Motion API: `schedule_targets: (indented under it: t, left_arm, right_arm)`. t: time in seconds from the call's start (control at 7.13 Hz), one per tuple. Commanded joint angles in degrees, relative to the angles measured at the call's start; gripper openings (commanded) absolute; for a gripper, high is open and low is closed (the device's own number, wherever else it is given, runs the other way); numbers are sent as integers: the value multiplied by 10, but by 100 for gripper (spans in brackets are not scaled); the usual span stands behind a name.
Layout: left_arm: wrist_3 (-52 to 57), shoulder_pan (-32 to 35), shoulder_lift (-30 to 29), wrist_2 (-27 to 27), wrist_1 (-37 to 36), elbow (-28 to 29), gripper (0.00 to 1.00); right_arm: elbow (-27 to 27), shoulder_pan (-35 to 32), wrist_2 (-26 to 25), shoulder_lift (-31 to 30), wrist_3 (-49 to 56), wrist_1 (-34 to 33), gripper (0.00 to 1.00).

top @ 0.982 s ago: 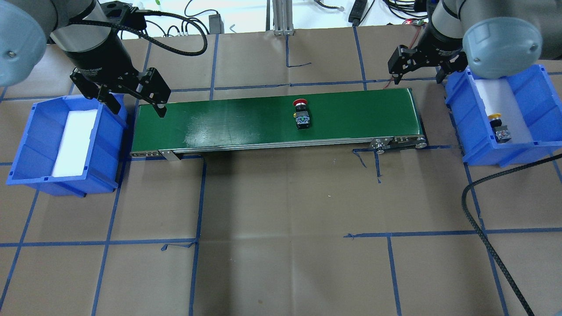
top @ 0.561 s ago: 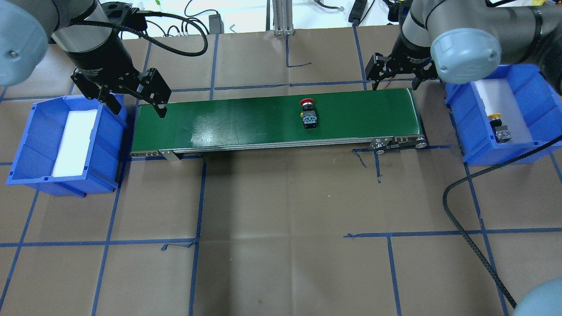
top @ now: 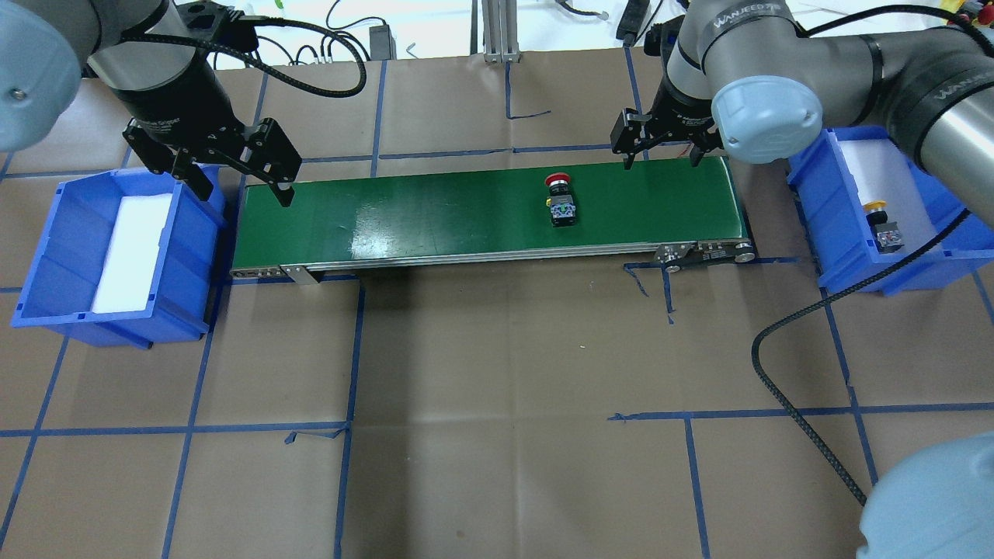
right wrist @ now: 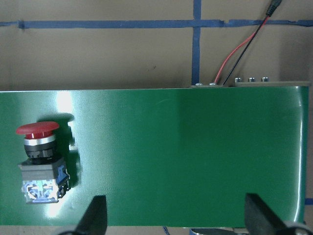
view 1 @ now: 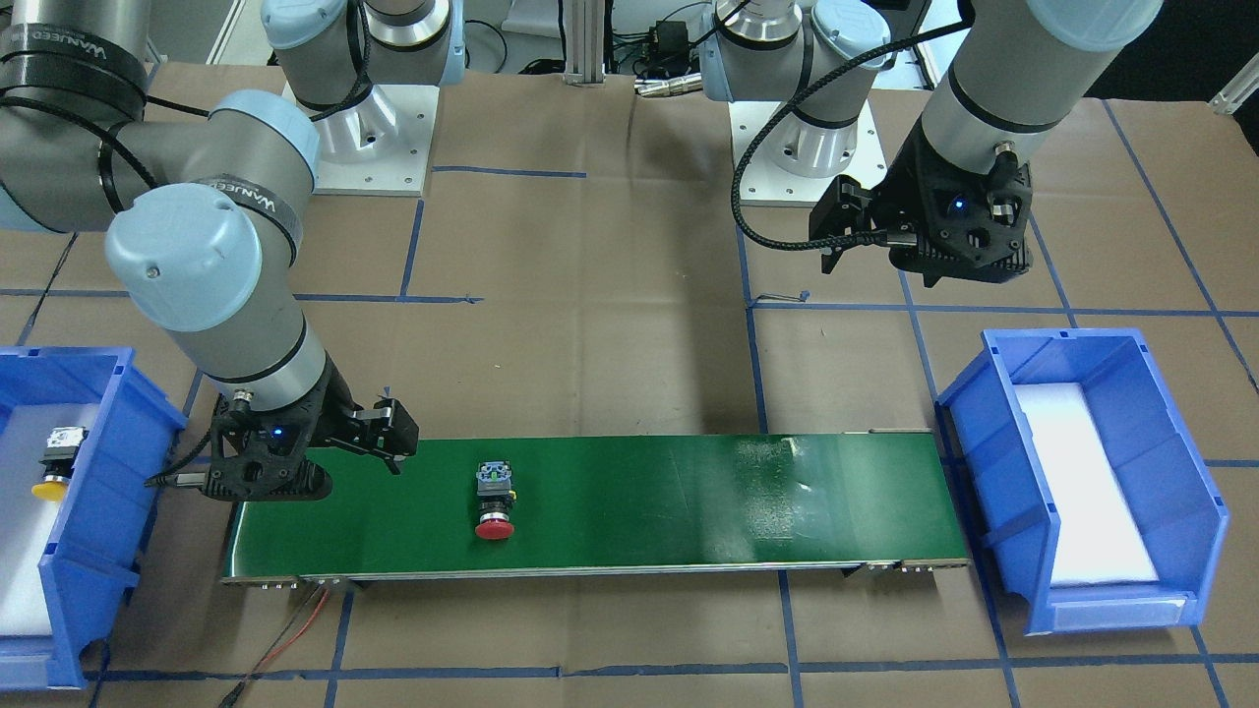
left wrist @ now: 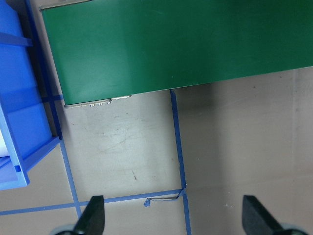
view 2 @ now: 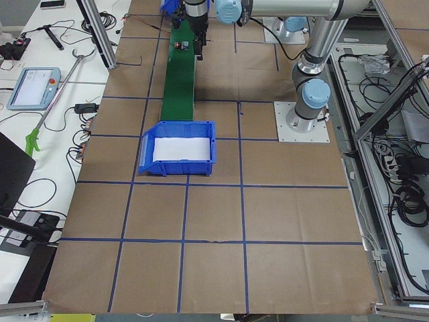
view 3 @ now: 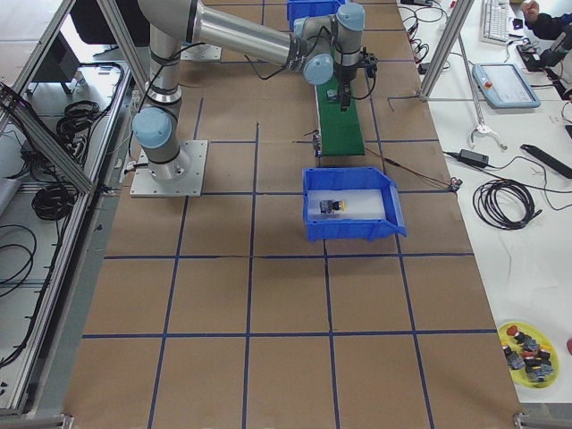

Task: Transport two buttons from left to right
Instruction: 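Position the right gripper above the red button on the belt, then lower the right gripper and close it on the red-capped button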

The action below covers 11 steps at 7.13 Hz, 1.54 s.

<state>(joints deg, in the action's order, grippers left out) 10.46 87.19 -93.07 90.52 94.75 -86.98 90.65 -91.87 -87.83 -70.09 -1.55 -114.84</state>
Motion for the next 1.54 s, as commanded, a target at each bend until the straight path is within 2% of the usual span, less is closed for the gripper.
schedule_targets:
  t: [0.0,0.14,1.4]
  left_arm:
    - [0,0,2,0,0,1,100]
    - [0,0,2,0,0,1,100]
    - [1,-1,3,-1,0,1,100]
  right_arm:
    - [1,-6,26,7,-18,1,100]
    - [1,-7,50,14,-18,-1,100]
    - [0,-17,53,61,-57,-13,99]
